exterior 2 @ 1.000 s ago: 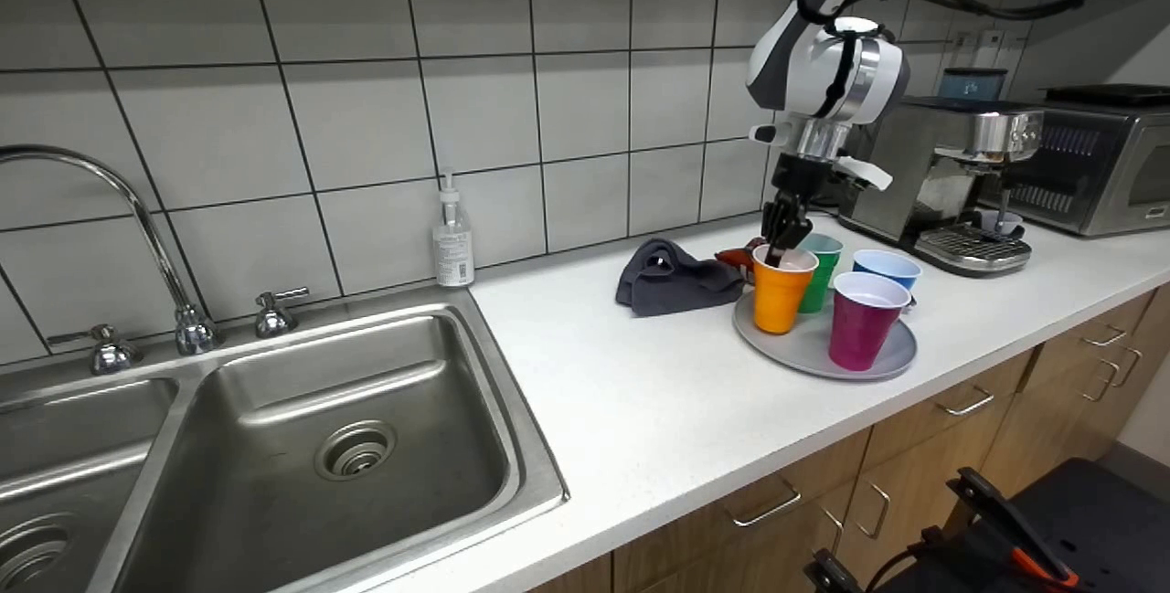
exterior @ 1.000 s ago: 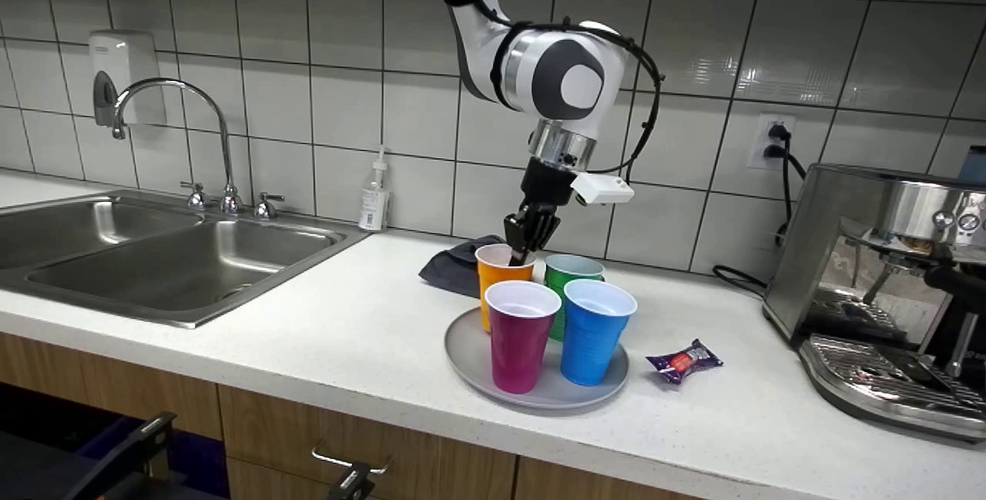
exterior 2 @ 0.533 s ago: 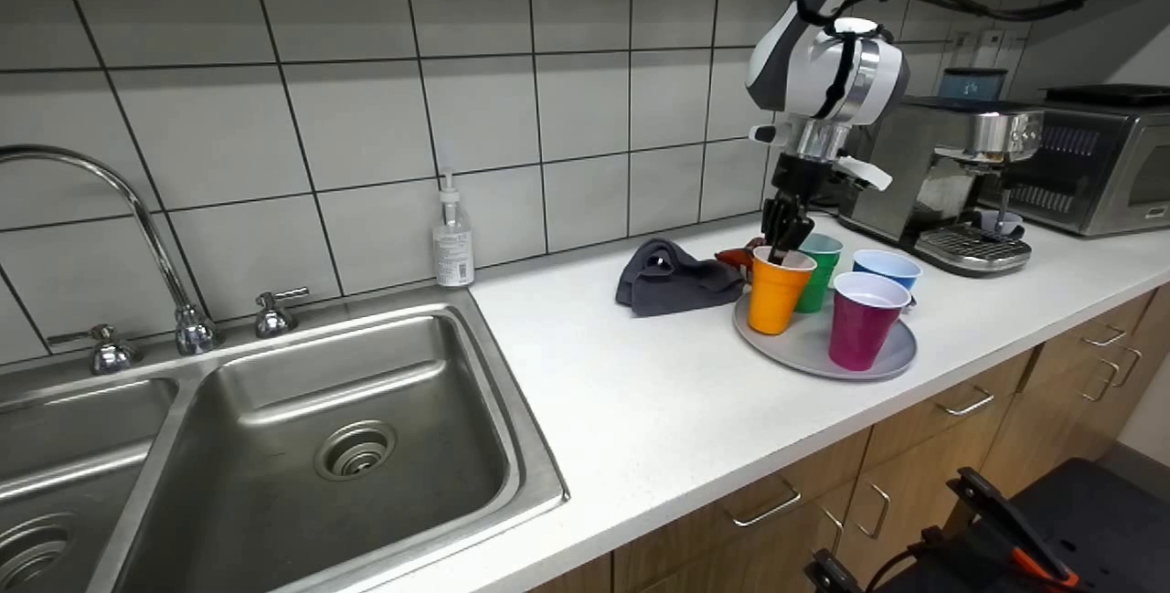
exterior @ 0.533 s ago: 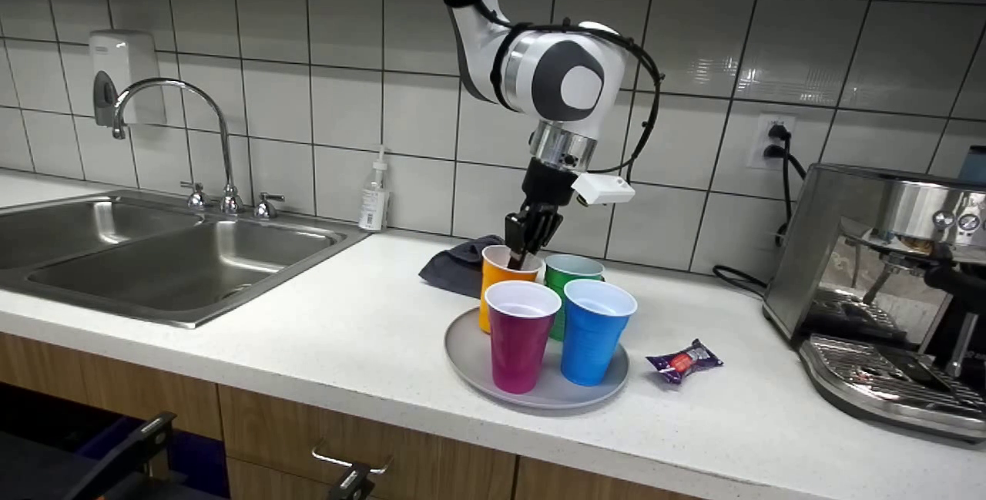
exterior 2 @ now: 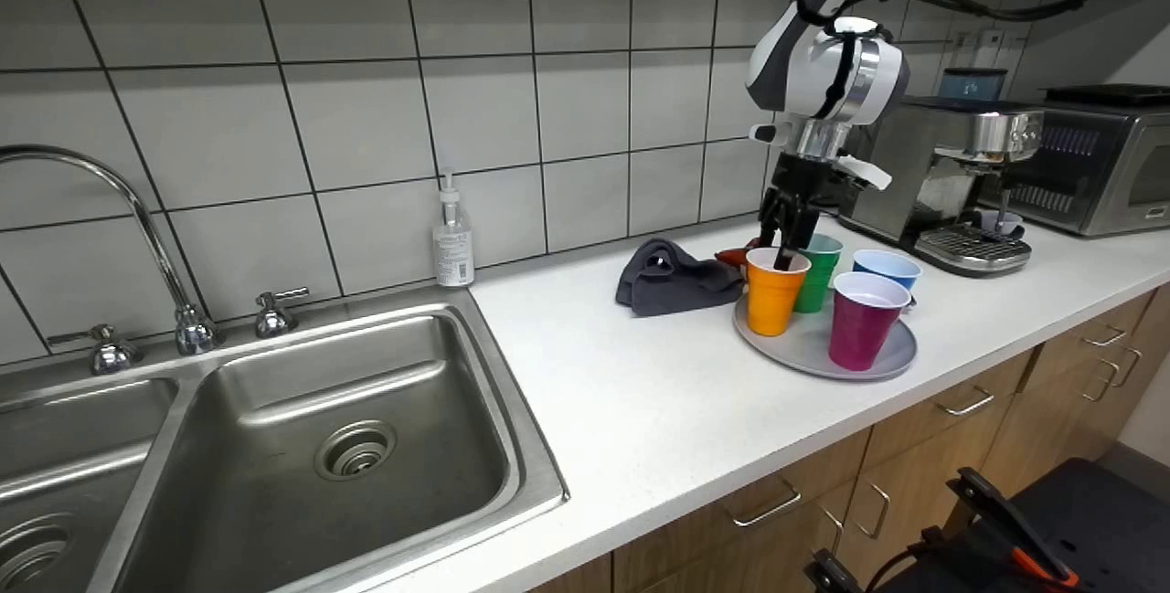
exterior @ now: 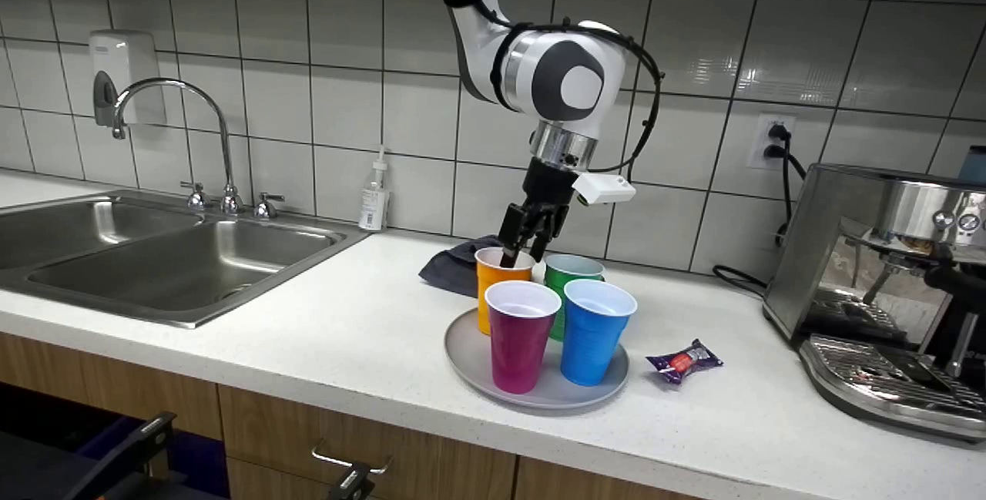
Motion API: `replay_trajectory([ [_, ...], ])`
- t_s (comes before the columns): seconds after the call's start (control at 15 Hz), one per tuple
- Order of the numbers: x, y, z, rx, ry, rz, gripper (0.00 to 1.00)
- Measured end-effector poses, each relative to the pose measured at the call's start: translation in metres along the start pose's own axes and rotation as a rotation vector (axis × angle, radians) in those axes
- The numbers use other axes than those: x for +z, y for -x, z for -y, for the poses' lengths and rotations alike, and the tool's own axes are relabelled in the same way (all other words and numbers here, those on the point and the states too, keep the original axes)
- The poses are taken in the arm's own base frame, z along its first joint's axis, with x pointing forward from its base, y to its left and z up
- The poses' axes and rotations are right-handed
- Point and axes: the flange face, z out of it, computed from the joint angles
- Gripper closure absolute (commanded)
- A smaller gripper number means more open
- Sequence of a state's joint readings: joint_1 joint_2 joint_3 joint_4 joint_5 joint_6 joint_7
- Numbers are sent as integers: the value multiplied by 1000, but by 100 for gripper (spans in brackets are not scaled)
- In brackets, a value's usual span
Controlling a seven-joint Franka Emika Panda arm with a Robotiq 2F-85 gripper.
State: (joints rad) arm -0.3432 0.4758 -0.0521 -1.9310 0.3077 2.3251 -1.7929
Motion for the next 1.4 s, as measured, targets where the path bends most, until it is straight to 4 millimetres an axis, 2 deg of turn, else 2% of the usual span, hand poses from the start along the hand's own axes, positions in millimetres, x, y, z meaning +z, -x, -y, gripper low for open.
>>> replay_trajectory([
  [0.4, -5, -1, -2, 2, 12, -2, 0],
  [0.87, -22, -5, -5, 31, 45, -21, 0],
  [1.4, -37, -8, -7, 187, 141, -89, 0],
])
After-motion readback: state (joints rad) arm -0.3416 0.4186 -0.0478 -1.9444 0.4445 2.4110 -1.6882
